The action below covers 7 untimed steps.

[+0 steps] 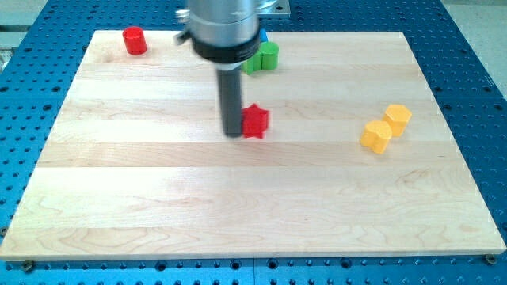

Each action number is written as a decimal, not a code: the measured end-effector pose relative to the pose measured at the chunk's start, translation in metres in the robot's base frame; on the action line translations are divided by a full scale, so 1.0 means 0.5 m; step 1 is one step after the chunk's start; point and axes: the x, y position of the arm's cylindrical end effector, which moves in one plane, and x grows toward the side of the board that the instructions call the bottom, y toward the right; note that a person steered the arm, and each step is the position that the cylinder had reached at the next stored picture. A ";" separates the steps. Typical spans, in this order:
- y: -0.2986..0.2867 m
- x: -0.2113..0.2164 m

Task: Move the red star to the top left of the yellow heart

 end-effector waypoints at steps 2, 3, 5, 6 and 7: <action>0.176 0.005; 0.171 0.013; 0.168 -0.055; 0.240 -0.053; 0.308 -0.052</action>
